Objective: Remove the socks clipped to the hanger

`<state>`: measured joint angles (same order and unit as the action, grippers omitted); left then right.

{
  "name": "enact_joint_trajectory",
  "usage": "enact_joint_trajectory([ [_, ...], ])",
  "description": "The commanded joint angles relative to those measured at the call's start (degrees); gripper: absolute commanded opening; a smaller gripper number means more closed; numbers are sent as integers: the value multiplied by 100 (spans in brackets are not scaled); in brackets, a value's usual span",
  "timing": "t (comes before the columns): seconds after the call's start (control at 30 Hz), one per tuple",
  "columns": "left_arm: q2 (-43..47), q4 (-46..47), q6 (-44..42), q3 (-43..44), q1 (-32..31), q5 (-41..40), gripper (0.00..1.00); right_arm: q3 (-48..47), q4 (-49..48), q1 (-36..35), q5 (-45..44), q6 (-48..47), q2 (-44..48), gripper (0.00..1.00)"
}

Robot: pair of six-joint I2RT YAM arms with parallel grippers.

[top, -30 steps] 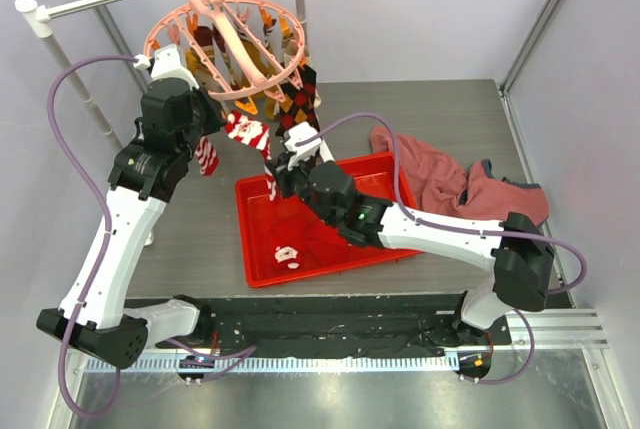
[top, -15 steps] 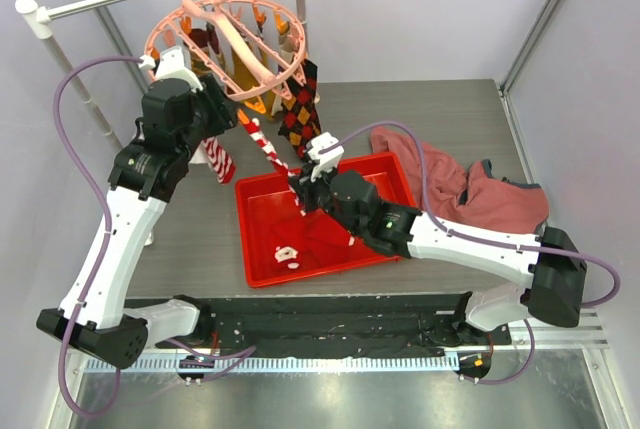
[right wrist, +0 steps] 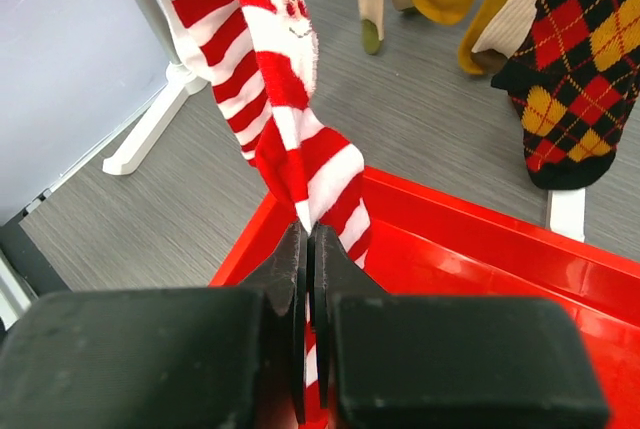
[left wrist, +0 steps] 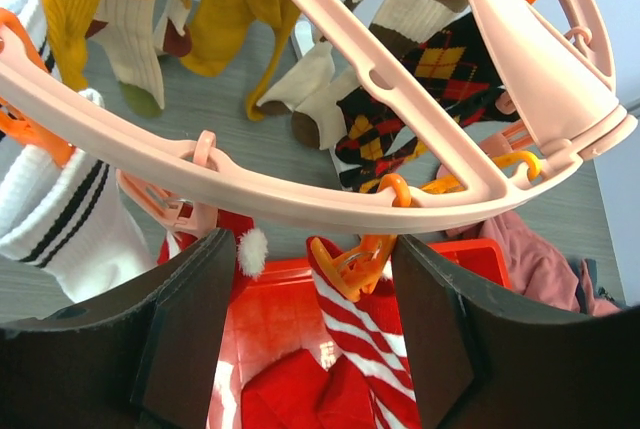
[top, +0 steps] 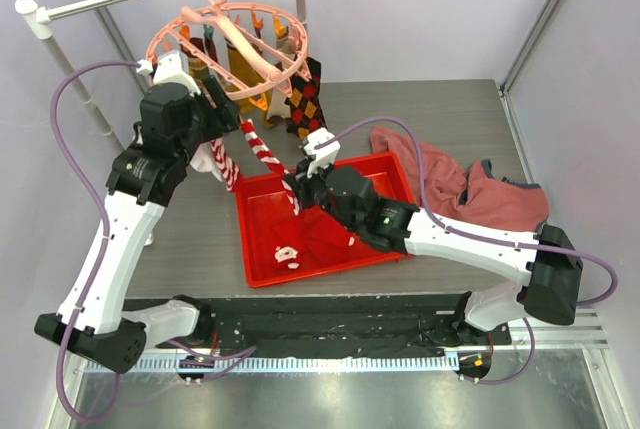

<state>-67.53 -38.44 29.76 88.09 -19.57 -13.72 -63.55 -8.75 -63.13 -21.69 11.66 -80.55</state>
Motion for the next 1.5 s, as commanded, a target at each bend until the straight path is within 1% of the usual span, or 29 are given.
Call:
enact_joint_trajectory([
  [0.0, 178, 687, -49, -301, 32, -9, 67, -342, -127, 12, 86, 91, 40, 1],
  [0.23, 12, 767, -58, -275, 24, 1, 65, -316, -92, 20, 121, 91, 101, 1],
  [0.33, -85, 759, -58, -231, 32, -8, 62, -281, -83, 12, 148, 108, 101, 1],
  [0.43, -146, 776, -67, -205, 32, 35, 56, -272, -65, 12, 165, 126, 84, 1],
  [0.47, -155, 794, -58, -188, 32, 44, 51, -263, -65, 12, 174, 126, 92, 1],
  [0.53, -182, 776, -67, -152, 24, 71, 45, -272, -48, 20, 165, 135, 75, 1],
  [0.57, -217, 776, -67, -135, 32, 79, 37, -263, -13, 12, 165, 126, 84, 1],
  [0.63, -235, 733, -58, -73, 24, 115, 28, -255, 31, 12, 157, 161, 75, 1],
  [0.67, -278, 706, -58, -38, 32, 106, 16, -237, 75, 12, 165, 178, 84, 1],
  [0.73, -305, 592, -31, 85, 24, 123, 4, -150, 233, 12, 235, 231, 119, 1],
  [0.77, -348, 565, -40, 120, 32, 132, 0, -79, 277, 12, 262, 249, 197, 1],
  [0.87, -349, 548, -40, 173, 32, 246, 0, 193, 417, 12, 306, 301, 356, 1],
  [1.0, -349, 592, -49, 182, 24, 501, 2, 518, 805, 12, 516, 652, 715, 1],
  [1.07, -331, 557, -84, 226, 32, 554, 10, 922, 840, 20, 561, 985, 856, 2],
  [1.1, -296, 539, -110, 234, 32, 563, 16, 1080, 840, 20, 543, 1074, 1022, 5],
  [1.13, -287, 487, -119, 243, 32, 563, 30, 1403, 988, 20, 517, 1153, 1094, 9],
  [1.17, -261, 451, -128, 269, 32, 563, 38, 1581, 937, 12, 308, 1250, 1173, 20],
  [1.2, -244, 390, -137, 304, 32, 598, 45, 1739, 911, 20, 149, 1268, 1252, 27],
  [1.23, -217, 250, -128, 331, 24, 607, 56, 2002, 911, 20, -78, 1295, 1348, 34],
  [1.27, -191, 205, -154, 357, 32, 633, 59, 2083, 911, 29, -255, 1312, 1384, 44],
  [1.33, -103, 57, -198, 358, 32, 677, 64, 2171, 972, 73, -563, 1286, 1498, 53],
  [1.37, -68, 3, -207, 358, 32, 660, 66, 2163, 1059, 99, -634, 1286, 1525, 62],
  [1.43, 28, -102, -260, 305, 32, 485, 70, 2145, 1121, 143, -766, 1321, 1604, 70],
  [1.47, 151, -129, -295, 261, 24, 388, 71, 2136, 1139, 161, -801, 1339, 1674, 75],
])
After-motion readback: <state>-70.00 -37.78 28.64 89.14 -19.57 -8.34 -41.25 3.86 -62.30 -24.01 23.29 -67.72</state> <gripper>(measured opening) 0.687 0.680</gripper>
